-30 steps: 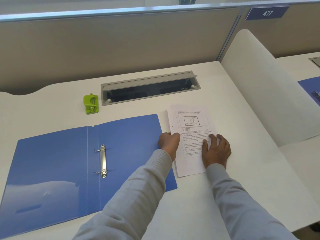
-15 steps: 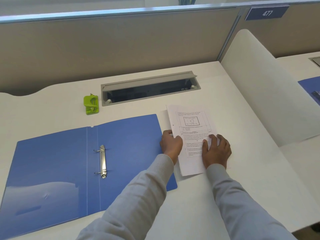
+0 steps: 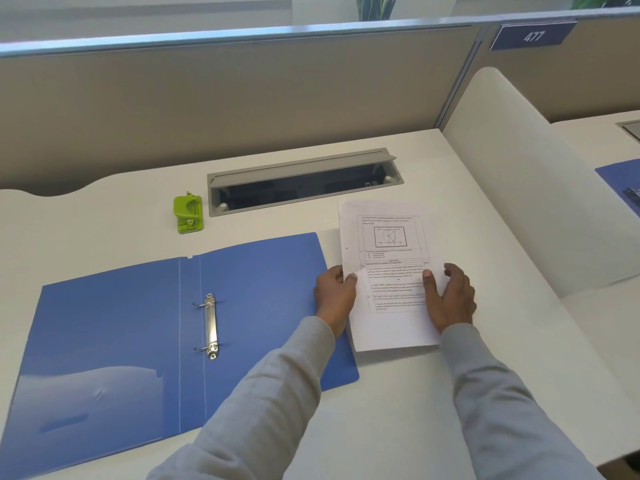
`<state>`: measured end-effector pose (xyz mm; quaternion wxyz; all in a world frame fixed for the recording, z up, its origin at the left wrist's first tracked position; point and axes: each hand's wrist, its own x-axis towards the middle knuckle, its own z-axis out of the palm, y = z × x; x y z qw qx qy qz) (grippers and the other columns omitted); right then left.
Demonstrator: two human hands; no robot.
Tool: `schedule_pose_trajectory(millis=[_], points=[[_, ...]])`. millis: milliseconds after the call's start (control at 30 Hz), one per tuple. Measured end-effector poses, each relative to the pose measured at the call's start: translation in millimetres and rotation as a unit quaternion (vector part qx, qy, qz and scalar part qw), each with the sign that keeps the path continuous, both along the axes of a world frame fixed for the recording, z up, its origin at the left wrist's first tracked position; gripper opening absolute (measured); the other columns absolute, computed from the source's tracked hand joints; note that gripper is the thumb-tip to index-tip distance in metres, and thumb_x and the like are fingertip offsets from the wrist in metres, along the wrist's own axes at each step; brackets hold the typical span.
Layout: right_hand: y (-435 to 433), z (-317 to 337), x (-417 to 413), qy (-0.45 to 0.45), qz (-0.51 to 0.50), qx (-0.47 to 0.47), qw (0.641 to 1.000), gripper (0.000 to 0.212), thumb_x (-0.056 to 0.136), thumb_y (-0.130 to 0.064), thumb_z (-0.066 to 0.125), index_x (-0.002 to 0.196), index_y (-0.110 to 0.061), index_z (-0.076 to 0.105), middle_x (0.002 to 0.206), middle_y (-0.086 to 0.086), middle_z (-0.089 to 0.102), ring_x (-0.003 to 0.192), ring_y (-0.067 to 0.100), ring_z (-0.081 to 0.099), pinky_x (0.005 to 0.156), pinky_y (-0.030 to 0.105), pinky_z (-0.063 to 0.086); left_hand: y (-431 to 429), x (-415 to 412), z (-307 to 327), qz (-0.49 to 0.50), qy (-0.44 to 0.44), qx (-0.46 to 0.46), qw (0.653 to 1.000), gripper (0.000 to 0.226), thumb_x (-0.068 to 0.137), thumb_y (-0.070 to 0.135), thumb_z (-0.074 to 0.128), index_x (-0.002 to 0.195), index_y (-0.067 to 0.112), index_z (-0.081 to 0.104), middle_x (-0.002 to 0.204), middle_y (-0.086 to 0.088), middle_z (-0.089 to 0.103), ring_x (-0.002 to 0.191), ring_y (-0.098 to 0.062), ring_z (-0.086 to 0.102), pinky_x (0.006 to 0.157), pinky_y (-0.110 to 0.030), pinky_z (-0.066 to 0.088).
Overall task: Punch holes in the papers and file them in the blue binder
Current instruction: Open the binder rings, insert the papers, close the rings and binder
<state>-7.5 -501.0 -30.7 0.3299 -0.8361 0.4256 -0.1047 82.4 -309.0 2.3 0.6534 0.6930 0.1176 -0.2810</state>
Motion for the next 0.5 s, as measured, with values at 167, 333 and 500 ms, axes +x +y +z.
schedule_pose_trajectory(millis=[167, 333, 500], points=[[-9, 41, 6, -0.05, 0.016, 0.166, 0.985, 0.058, 0.091, -0.047, 0.067, 0.138, -0.019, 0.049, 0.124, -0.001, 0.059, 0.11, 0.019, 0.057, 0.099, 0.036, 0.046, 21, 8, 3, 0.006, 0.017, -0.04, 0.999, 0.016, 0.097, 0.014, 0.062, 0.109, 0.022, 0.071, 0.109, 0.004, 0.077, 0.102, -0.018, 0.074, 0.094, -0.042, 0.059], [-1, 62, 18, -0.121, 0.04, 0.358, 0.925, 0.046, 0.09, -0.027, 0.074, 0.131, -0.013, 0.059, 0.12, 0.012, 0.071, 0.103, 0.031, 0.072, 0.084, 0.039, 0.058, 53, 14, 16, 0.017, 0.029, -0.08, 0.996, 0.017, 0.099, 0.01, 0.061, 0.112, 0.014, 0.07, 0.11, -0.003, 0.078, 0.101, -0.023, 0.075, 0.094, -0.045, 0.059], [29, 74, 31, -0.137, 0.102, 0.409, 0.896, 0.037, 0.091, -0.01, 0.069, 0.127, -0.007, 0.062, 0.118, 0.014, 0.074, 0.103, 0.037, 0.072, 0.088, 0.048, 0.059, 87, 15, 24, 0.016, 0.03, -0.077, 0.996, 0.014, 0.1, 0.011, 0.06, 0.107, 0.015, 0.071, 0.108, -0.003, 0.079, 0.1, -0.024, 0.075, 0.094, -0.047, 0.059]])
